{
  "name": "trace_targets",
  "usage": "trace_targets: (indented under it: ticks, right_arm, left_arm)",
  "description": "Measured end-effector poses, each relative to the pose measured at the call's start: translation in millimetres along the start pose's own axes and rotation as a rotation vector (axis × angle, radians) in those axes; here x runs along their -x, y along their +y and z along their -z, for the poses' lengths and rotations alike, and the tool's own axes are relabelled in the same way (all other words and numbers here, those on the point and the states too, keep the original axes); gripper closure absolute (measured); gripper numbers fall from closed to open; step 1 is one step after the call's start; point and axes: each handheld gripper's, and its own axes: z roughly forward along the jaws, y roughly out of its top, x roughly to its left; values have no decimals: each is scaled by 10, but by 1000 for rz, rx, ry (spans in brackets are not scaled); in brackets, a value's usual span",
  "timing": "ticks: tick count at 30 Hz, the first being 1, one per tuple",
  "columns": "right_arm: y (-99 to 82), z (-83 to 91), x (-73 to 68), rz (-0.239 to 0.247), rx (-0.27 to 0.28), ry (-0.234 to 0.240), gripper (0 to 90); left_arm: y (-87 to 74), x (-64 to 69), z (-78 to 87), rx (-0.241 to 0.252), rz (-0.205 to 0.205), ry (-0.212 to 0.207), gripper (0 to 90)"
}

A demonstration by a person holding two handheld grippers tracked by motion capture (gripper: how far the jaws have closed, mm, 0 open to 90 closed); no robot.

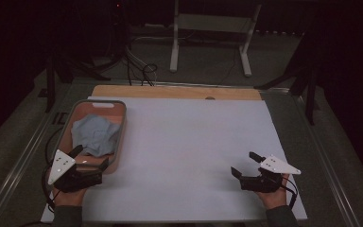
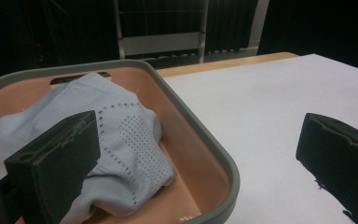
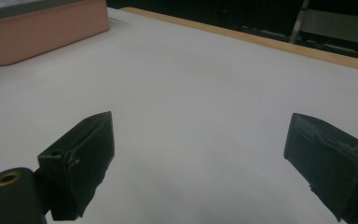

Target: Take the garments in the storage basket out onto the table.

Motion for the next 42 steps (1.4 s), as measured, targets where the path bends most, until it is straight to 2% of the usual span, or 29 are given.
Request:
trace_targets:
  ticks: [3, 4, 6, 10, 12, 13, 15, 19, 28, 39, 42]
  right_arm:
    - [-1, -2, -3, -1, 0, -1, 86]
    - [-11, -16, -11, -3, -6, -4, 86]
    - [-12, -15, -15, -4, -5, -7, 87]
    - [-14, -12, -16, -6, -4, -10, 86]
    - [-13, -13, -15, -6, -5, -10, 86]
    - [-13, -14, -15, -6, -5, -10, 86]
    - [-14, -14, -18, -7, -5, -12, 86]
    - [-16, -13, -17, -6, -5, -14, 87]
    - [-17, -17, -18, -5, -5, -13, 86]
    - [-19, -25, -19, -4, -10, -11, 86]
    - [-19, -24, -22, -1, -11, -11, 86]
  left_arm:
    - [0, 0, 0, 0, 0, 0, 8]
    - [98, -49, 74, 22, -8, 14, 7]
    - [123, -68, 105, 37, -22, 44, 6]
    - [151, -100, 129, 31, -20, 42, 6]
    - [169, -117, 132, 16, -7, 30, 6]
    - [191, -137, 125, -10, 16, 19, 5]
    - [209, -156, 112, -27, 34, 16, 5]
    - [247, -192, 86, -57, 29, 17, 5]
    - [360, -269, 51, -87, 11, 25, 5]
    - [439, -402, 7, -103, 19, 44, 6]
    - [453, -458, -38, -121, 16, 47, 6]
